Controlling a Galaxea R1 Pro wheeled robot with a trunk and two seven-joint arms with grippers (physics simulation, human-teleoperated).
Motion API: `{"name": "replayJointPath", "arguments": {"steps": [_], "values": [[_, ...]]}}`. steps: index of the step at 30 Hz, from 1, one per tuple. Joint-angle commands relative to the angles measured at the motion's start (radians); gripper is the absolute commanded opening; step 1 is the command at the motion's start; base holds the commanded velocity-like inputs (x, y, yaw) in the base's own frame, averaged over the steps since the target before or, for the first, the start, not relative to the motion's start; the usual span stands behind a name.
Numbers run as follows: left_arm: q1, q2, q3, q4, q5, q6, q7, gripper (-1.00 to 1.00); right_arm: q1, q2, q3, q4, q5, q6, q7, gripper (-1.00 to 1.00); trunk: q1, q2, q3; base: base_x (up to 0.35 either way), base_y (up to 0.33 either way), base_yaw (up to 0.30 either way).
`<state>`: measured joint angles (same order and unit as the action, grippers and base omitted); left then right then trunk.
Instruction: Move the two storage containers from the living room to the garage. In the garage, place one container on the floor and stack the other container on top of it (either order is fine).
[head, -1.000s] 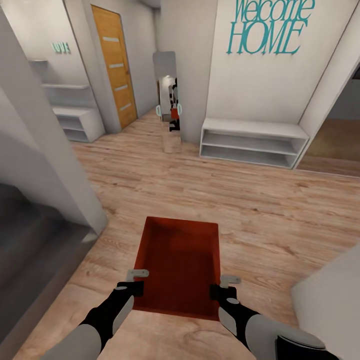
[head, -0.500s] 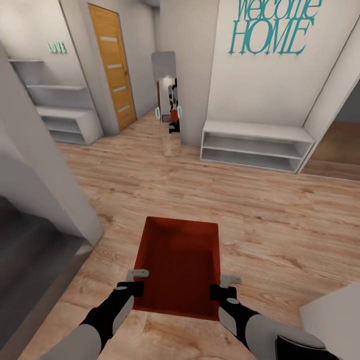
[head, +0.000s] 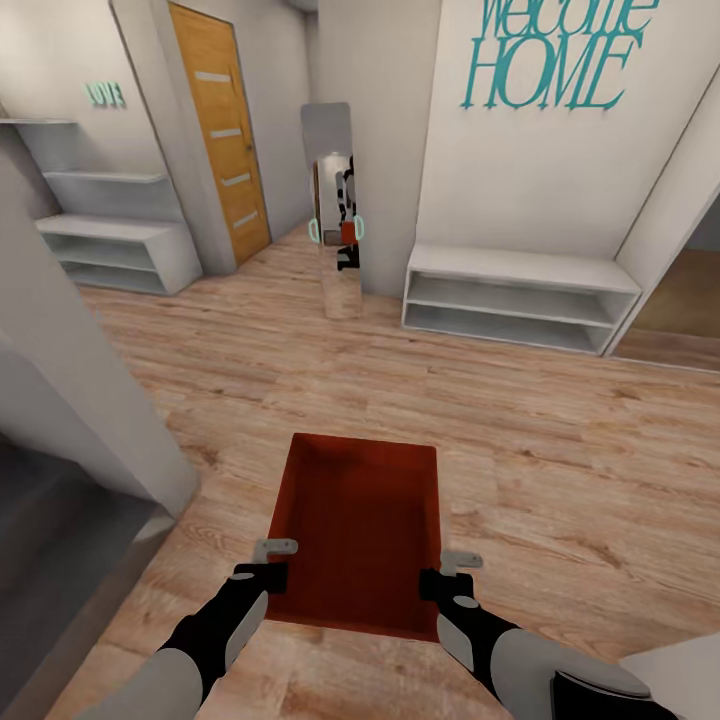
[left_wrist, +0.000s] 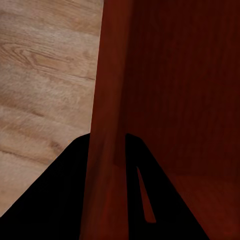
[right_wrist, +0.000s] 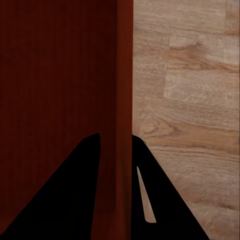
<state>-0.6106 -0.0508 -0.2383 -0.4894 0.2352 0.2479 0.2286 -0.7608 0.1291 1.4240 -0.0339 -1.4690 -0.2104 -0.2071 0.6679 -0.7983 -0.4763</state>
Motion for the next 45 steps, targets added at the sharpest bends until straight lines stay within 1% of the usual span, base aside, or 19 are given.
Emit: {"name": "replayJointPath", "arguments": {"steps": [1, 45], "values": [[-0.001, 0.028, 0.024, -0.016, 0.001, 0.005, 0.014, -1.00, 0.000, -0.011, 0.036, 0.012, -0.011, 0.000, -0.003, -1.00, 0.001, -0.001, -0.001, 0.320, 0.000, 0.000], [-0.001, 0.028, 0.024, -0.015, 0.001, 0.005, 0.014, -1.00, 0.000, -0.011, 0.036, 0.012, -0.011, 0.000, -0.003, -1.00, 0.001, -0.001, -0.001, 0.320, 0.000, 0.000]]}}
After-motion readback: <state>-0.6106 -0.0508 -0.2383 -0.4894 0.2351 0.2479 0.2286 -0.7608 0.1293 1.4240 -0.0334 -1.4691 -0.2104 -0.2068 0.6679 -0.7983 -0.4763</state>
